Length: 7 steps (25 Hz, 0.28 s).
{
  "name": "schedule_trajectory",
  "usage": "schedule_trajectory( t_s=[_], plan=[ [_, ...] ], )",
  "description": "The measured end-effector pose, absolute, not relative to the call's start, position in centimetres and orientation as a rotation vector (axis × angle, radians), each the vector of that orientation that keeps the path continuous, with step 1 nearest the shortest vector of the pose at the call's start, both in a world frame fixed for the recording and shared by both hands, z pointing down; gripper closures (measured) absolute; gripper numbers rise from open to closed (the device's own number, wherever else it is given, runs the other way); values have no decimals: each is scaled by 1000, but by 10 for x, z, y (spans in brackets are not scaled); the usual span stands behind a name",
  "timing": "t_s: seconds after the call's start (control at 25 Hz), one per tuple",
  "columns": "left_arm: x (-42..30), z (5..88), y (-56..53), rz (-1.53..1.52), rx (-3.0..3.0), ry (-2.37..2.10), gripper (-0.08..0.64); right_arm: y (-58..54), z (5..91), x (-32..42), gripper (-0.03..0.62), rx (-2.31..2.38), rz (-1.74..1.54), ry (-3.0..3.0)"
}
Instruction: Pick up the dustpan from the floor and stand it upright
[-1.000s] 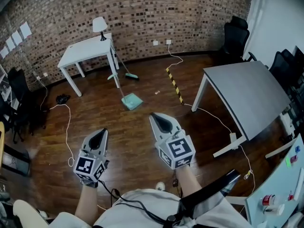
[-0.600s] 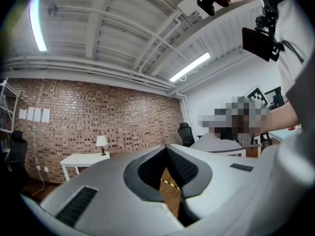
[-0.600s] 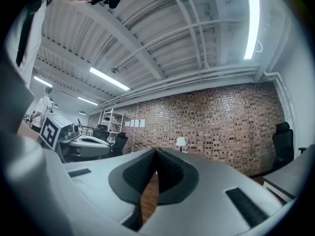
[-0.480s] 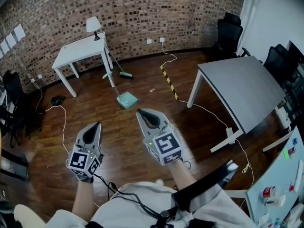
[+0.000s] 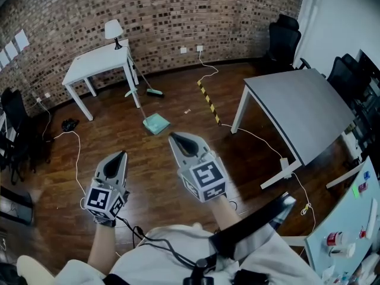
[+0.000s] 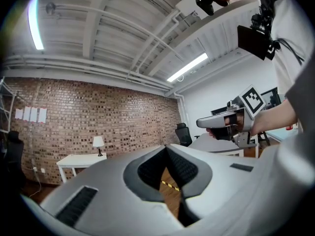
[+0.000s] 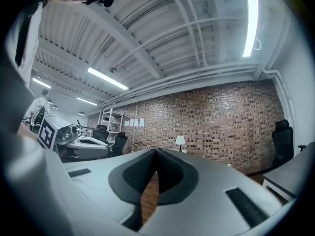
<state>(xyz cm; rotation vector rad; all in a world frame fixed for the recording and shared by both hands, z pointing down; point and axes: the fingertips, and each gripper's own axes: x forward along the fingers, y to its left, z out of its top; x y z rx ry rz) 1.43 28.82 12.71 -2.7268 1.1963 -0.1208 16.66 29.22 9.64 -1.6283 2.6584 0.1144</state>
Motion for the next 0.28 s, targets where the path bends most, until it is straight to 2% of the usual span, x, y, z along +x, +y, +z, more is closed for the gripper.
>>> schedule_trajectory(
  t_s=[0.28],
  plan=[
    [25,136,294,-123,-2746,1177,540,290,98,177,597,-1629,108,2658]
  ],
)
